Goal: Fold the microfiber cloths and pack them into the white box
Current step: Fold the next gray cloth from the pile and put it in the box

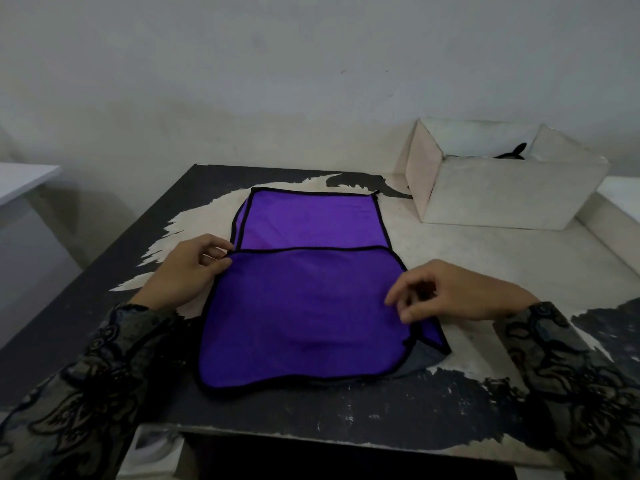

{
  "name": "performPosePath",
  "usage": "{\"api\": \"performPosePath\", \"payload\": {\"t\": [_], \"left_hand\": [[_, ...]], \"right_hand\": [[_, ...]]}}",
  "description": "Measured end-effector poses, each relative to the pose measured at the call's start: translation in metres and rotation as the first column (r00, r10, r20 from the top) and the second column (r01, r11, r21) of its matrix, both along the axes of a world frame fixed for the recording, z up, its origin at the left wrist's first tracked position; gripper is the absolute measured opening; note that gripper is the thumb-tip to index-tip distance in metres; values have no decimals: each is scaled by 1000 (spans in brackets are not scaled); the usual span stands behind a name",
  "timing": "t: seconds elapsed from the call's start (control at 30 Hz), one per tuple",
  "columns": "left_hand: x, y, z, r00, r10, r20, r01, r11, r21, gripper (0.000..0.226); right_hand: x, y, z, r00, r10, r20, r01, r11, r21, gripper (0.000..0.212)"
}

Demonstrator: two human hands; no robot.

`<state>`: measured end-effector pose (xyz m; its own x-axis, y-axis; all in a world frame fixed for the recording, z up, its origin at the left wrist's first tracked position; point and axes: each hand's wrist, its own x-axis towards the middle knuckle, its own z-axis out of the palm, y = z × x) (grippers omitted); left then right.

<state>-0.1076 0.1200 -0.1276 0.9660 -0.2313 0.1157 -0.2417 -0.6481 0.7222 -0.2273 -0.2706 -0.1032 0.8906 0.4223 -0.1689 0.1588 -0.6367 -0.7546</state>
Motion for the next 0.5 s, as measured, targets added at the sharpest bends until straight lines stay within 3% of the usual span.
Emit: {"api": "performPosePath", "payload": {"t": [0.13,0.27,0.4,0.5], "left_hand": [[3,0,-1,1000,-9,11,9,1000,-1,23],[2,-2,-5,999,-16,35,15,999,29,23],[4,0,-7,1000,-10,13,10,1000,7,23],[4,2,-7,1000,-22,12,22,1000,-4,25]], "right_hand": [[-12,-3,2,980,96,-175,-116,988,-103,22],[-16,-4,9,965,132,-229,-144,989,-41,2],[-14,-2,10,955,165,-249,-188,980,-72,23],[-13,-1,11,944,192,-268,-221,972,-78,16]]}}
